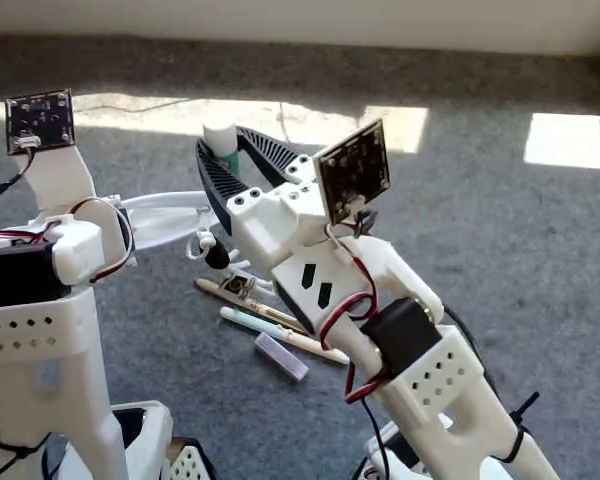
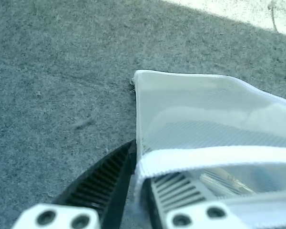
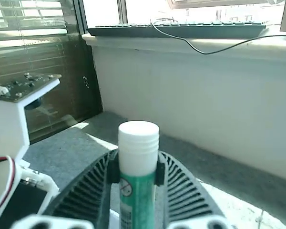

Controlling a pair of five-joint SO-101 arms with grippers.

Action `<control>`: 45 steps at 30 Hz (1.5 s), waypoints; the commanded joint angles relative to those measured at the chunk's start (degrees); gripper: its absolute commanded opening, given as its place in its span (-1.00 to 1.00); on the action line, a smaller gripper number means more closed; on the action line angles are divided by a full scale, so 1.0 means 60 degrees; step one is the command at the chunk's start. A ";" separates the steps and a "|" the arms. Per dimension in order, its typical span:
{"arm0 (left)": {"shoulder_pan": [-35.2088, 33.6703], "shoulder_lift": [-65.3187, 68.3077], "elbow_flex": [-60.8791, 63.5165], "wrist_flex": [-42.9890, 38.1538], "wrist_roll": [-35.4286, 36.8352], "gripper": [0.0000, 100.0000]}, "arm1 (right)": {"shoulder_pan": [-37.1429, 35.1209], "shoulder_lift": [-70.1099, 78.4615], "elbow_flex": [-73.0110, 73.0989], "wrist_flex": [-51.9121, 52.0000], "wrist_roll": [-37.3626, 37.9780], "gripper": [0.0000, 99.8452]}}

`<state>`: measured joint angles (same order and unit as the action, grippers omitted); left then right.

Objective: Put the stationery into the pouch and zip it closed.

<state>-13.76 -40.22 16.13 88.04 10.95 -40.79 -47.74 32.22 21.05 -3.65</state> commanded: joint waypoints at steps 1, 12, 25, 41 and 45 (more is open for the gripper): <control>0.0168 0.0007 -0.0505 0.0044 0.0132 -0.99 | -0.0125 -0.0256 0.0505 -0.1707 -0.0059 -0.99; 0.0168 0.0007 -0.0271 0.0044 0.0088 -0.99 | -0.0974 -0.0242 0.3348 -0.6147 -0.0059 -0.99; 0.0168 0.0007 -0.0271 0.0044 0.0088 -0.99 | -0.1795 -0.0125 0.4286 -0.7568 -0.0059 -0.99; 0.0154 0.0007 -0.0256 0.0044 0.0088 -0.99 | -0.1106 0.1722 0.4242 -0.9341 -0.0044 -0.99; 0.0154 0.0007 -0.0256 0.0044 0.0088 -0.99 | -0.1121 0.1912 0.4271 -0.9692 -0.0044 -0.99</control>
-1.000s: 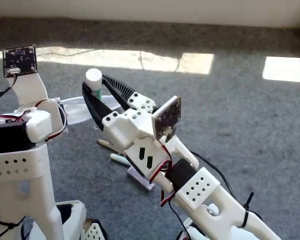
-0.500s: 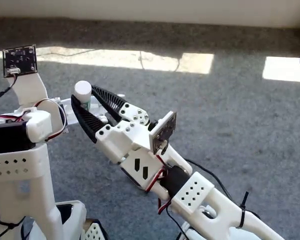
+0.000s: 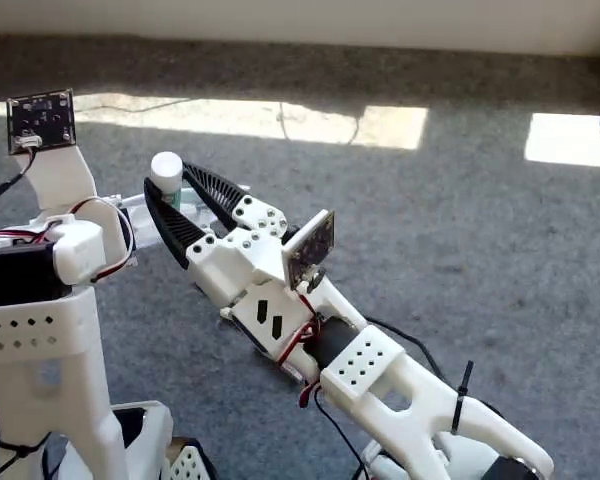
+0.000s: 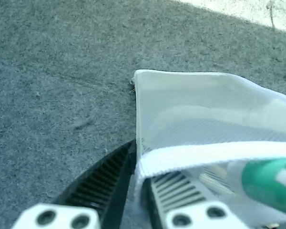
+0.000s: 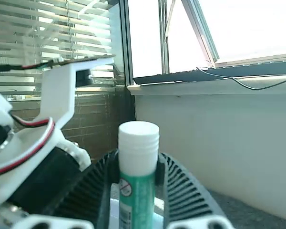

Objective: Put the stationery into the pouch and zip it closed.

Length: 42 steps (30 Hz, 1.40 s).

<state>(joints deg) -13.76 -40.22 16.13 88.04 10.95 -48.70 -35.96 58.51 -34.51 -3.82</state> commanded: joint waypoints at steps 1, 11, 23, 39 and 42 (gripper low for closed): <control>0.0154 0.0007 -0.0256 0.0044 0.0088 -0.99 | 0.0198 -0.0037 -0.0095 -0.0418 -0.0015 -0.99; 0.0139 0.0007 -0.0256 0.0044 0.0088 -0.99 | 0.0183 -0.0637 -0.0110 0.1560 -0.0015 -0.77; 0.0139 0.0007 -0.0256 0.0044 0.0088 -0.99 | 0.0168 -0.2454 -0.0198 0.3685 -0.0059 -0.63; 0.0081 -0.0007 -0.0256 0.0044 0.0088 -0.99 | 0.0256 -0.5473 -0.2132 1.2564 0.0586 -0.63; -0.0359 -0.0007 -0.0271 0.0015 0.0088 -0.99 | 0.0418 -0.5458 -0.2674 1.3853 0.0615 -0.63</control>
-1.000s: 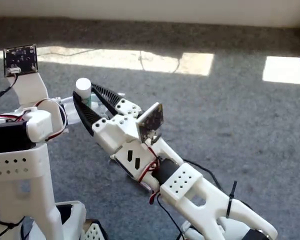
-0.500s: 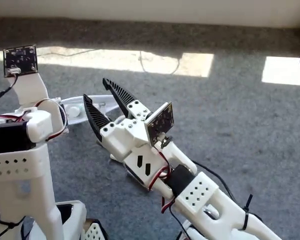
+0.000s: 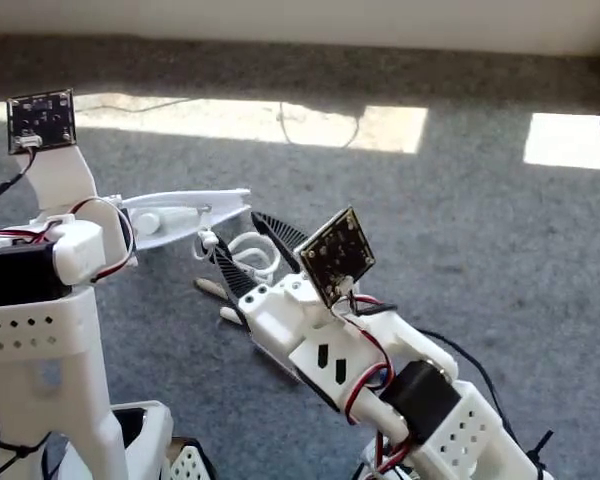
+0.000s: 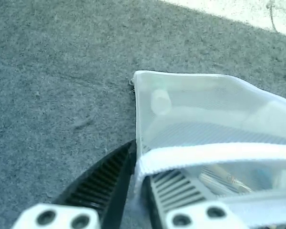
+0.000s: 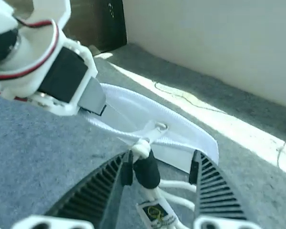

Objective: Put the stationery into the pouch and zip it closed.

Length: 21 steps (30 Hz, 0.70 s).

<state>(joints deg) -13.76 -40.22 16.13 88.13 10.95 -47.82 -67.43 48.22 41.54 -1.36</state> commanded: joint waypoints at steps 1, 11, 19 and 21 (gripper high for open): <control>-0.0535 -0.0022 -0.0286 -0.0015 0.0088 -0.99 | 0.0476 -0.0212 -0.1062 0.1487 0.0220 -0.63; -0.1253 -0.0081 -0.0286 0.0015 0.0088 -0.99 | 0.1795 -0.0198 0.0110 0.2571 0.0234 -0.63; -0.1810 -0.0081 -0.0271 0.0000 0.0088 -0.99 | 0.1736 -0.0183 0.1311 0.2557 0.0234 -0.72; -0.1912 -0.0081 -0.0271 0.0000 0.0088 -0.99 | 0.1531 -0.0110 0.1531 0.2557 0.0234 -0.72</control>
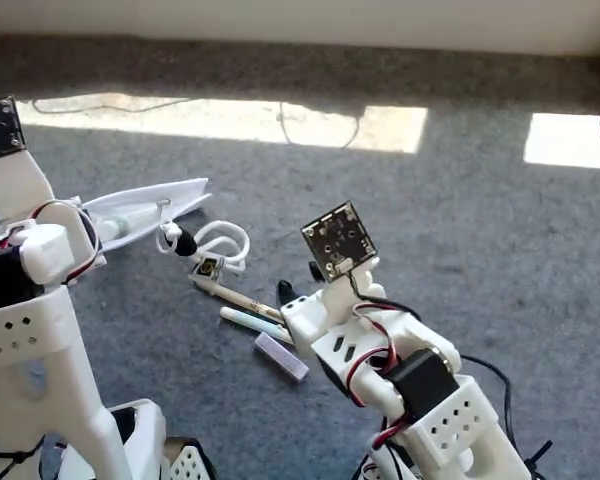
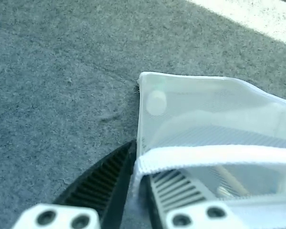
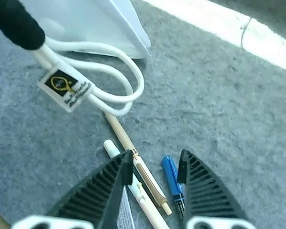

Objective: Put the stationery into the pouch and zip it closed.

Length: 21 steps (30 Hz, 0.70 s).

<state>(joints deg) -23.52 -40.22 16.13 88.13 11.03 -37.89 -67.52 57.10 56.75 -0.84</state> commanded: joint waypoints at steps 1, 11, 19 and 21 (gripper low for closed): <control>-0.0359 -0.0081 -0.0271 0.0000 0.0073 -0.99 | -0.0330 0.0081 0.0125 0.0037 0.0147 -0.72; -0.0388 -0.0081 -0.0271 -0.0029 0.0073 -0.99 | -0.2029 0.4330 -0.0667 0.0037 0.0117 -0.72; -0.0374 -0.0081 -0.0271 -0.0029 0.0073 -0.99 | -0.2308 0.7245 -0.1780 0.0022 0.0088 -0.72; -0.0374 -0.0081 -0.0271 -0.0029 0.0073 -0.99 | -0.2322 0.7758 -0.2000 0.0022 0.0088 -0.72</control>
<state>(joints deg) -25.01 -40.22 16.13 88.13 11.03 -51.08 -23.38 49.63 56.84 -0.84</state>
